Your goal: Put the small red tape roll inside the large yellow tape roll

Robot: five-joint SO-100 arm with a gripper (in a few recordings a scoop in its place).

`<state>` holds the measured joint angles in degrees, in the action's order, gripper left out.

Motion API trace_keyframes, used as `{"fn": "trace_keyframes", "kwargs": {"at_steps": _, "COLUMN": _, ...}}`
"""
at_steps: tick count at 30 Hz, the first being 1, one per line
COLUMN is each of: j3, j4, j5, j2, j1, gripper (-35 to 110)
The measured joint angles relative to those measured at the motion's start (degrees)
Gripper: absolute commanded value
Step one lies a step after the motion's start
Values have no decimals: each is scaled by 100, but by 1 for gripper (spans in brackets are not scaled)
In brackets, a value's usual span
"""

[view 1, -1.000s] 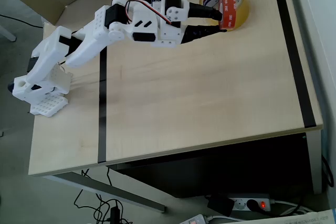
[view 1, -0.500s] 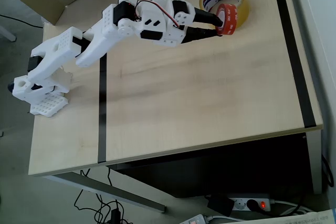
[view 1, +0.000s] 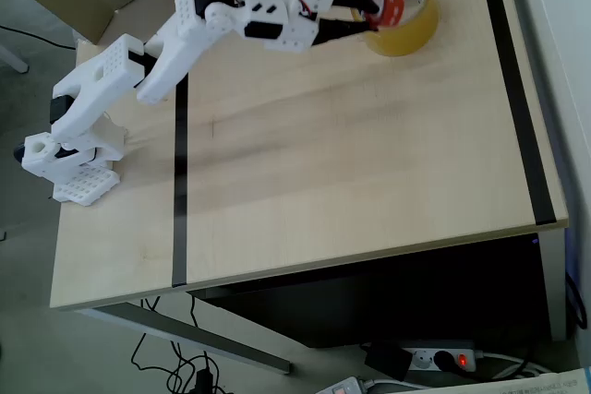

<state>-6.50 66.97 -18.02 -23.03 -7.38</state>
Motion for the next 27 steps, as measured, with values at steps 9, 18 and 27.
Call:
{"fn": "trace_keyframes", "kwargs": {"at_steps": 9, "j3": 0, "j4": 88, "j5": 0, "j2": 0, "j1": -404, "gripper": 0}}
{"fn": "trace_keyframes", "kwargs": {"at_steps": 18, "j3": -35, "j4": 88, "j5": 211, "j2": 545, "j1": -492, "gripper": 6}}
{"fn": "trace_keyframes", "kwargs": {"at_steps": 27, "j3": -193, "j4": 255, "j5": 211, "j2": 589, "j1": -404, "gripper": 24}}
